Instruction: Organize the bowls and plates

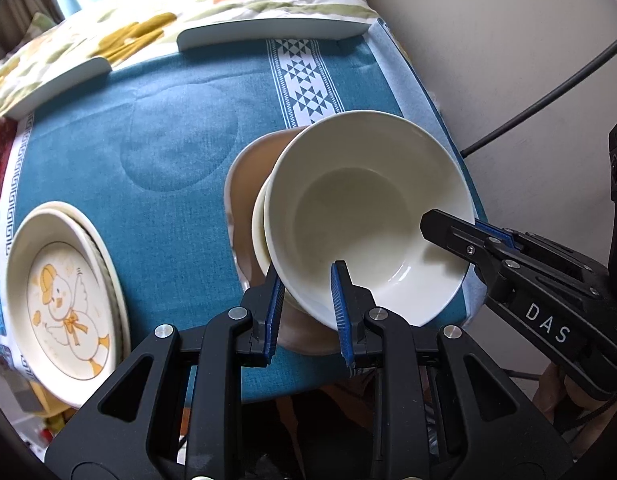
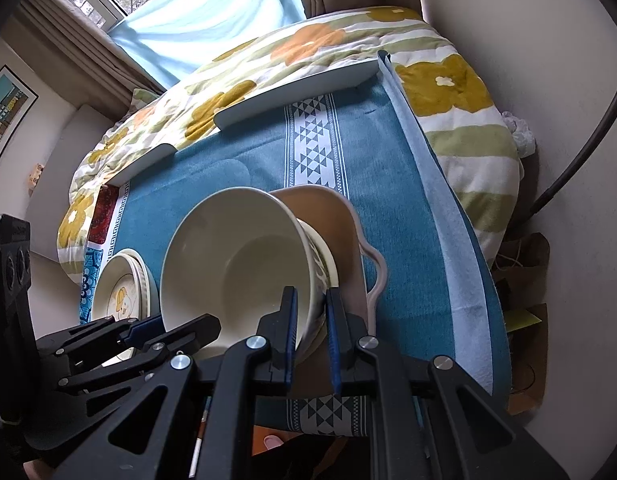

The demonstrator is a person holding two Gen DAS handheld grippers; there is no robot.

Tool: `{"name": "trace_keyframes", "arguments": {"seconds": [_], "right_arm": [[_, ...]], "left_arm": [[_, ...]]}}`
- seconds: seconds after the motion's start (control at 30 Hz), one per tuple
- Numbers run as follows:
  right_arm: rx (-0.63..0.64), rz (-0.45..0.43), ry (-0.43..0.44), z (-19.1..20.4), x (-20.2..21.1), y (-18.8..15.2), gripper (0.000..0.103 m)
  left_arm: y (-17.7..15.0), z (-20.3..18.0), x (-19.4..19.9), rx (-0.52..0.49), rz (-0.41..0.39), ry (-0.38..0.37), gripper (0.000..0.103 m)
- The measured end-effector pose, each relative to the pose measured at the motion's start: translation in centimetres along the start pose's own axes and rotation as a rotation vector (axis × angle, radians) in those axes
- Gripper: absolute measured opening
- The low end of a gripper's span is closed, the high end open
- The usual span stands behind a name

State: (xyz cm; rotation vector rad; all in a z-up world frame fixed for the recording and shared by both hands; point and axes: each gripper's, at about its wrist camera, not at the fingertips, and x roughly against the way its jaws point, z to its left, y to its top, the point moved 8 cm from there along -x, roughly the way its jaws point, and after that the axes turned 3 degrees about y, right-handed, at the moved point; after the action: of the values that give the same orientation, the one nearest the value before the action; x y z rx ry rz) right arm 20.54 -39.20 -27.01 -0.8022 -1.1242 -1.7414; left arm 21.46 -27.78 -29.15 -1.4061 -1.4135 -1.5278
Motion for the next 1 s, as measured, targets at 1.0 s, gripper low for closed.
{"name": "trace_keyframes", "arguments": {"seconds": [1.0], "right_arm": [[0.097,0.043,-0.08,0.7,-1.4,-0.4,0.013]], "left_arm": [[0.3,0.4,-0.8,-0.077,-0.01,0.098,0.021]]}}
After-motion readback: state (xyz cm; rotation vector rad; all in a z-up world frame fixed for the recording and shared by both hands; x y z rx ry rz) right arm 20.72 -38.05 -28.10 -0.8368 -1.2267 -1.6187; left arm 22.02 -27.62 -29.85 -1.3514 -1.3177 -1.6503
